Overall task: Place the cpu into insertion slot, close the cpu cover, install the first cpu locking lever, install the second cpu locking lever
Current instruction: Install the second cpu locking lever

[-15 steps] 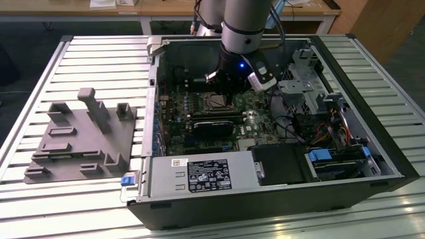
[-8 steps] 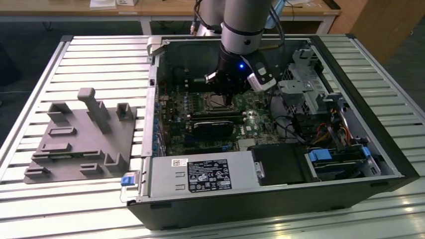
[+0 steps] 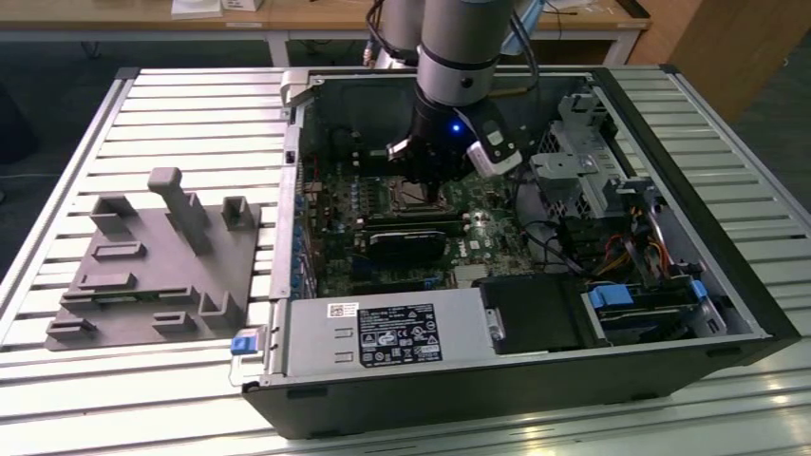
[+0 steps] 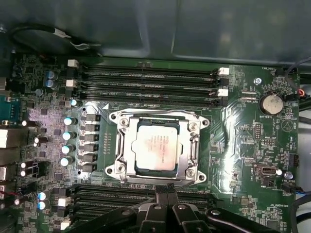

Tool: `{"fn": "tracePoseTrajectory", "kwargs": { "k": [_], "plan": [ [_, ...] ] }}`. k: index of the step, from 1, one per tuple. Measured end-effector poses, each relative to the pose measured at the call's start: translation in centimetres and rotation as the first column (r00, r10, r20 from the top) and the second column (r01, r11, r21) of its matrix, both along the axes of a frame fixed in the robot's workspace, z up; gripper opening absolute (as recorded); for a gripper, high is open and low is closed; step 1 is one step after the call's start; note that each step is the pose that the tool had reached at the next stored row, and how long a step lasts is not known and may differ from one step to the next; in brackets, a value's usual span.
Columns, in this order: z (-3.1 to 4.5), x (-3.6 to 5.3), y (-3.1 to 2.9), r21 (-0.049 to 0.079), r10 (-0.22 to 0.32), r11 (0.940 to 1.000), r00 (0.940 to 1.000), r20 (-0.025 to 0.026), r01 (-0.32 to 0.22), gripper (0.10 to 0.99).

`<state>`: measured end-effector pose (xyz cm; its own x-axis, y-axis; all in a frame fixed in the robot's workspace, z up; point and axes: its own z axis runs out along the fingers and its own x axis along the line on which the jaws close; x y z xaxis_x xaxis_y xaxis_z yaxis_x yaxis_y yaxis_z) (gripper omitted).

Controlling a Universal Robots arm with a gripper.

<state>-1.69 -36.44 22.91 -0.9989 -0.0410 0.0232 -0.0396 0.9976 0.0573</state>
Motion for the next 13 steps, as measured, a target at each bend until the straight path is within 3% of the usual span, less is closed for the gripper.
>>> {"fn": "tracePoseTrajectory", "kwargs": {
  "k": [3,6,13],
  "plan": [
    [-0.06,-0.04,-0.21,0.007,0.0,1.0,1.0,-0.0012,0.0,0.106],
    [-0.16,-0.05,-0.43,0.016,-0.003,0.9999,1.0,-0.0069,0.003,0.106],
    [-0.29,-0.62,-0.55,0.021,-0.005,0.9998,1.0,-0.0075,0.005,0.106]
  ]
}}
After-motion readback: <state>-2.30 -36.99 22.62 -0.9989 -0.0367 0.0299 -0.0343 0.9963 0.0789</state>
